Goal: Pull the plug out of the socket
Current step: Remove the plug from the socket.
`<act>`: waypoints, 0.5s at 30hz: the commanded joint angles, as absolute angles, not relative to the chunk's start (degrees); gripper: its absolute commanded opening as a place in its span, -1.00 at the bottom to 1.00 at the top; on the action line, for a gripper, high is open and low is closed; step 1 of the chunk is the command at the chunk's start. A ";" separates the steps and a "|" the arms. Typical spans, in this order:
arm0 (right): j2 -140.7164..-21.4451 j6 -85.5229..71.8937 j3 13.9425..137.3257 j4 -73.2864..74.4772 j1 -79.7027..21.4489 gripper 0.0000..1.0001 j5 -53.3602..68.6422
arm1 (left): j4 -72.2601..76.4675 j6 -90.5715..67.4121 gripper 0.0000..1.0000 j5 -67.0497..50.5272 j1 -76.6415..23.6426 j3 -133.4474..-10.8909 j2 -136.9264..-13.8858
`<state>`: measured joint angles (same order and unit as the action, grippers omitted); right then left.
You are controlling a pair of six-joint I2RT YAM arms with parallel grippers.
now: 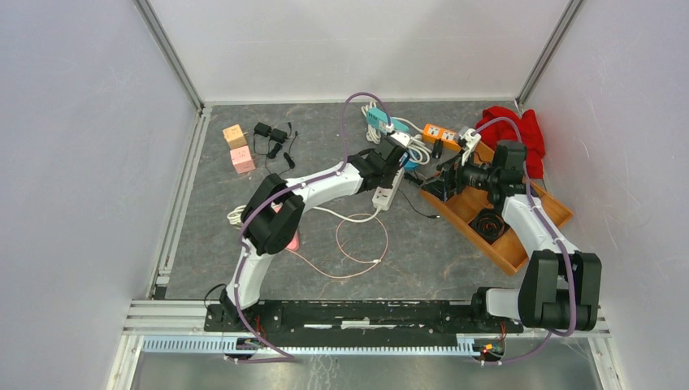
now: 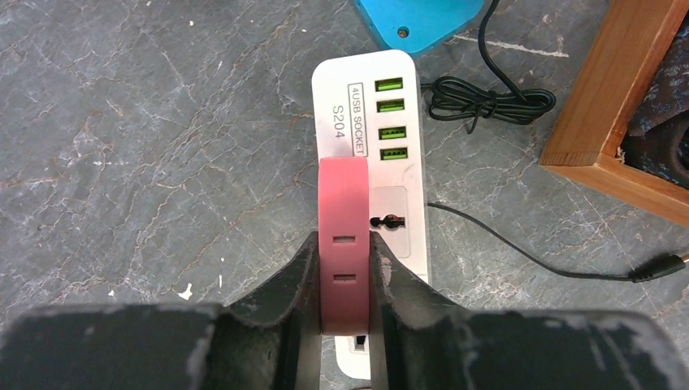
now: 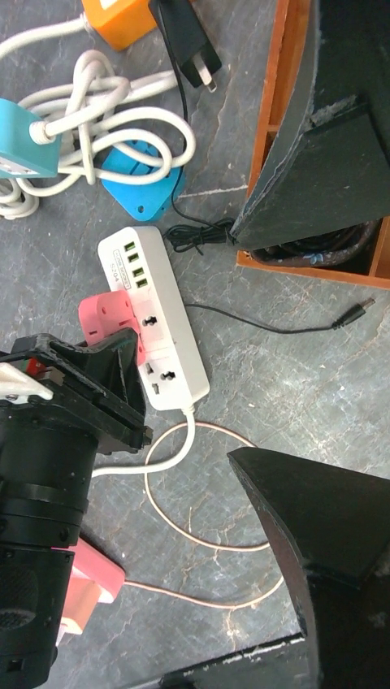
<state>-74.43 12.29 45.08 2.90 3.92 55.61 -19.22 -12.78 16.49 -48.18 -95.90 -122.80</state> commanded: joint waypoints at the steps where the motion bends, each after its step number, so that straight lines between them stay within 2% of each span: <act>1: -75.23 8.85 44.88 -2.09 4.26 0.96 59.04 | -17.33 -14.63 -0.71 13.66 -46.47 -93.45 -119.60; 4: -76.12 6.10 43.85 -4.47 4.15 0.96 61.01 | -16.77 -14.55 -0.95 13.30 -46.11 -92.61 -118.71; 15: -79.86 -8.11 39.02 -17.89 1.37 0.96 64.53 | -3.79 -17.50 -0.96 14.89 -45.79 -80.52 -107.02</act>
<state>-79.31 -1.17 40.51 -9.50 3.05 62.72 -11.81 -14.35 13.41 -46.09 -83.35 -114.63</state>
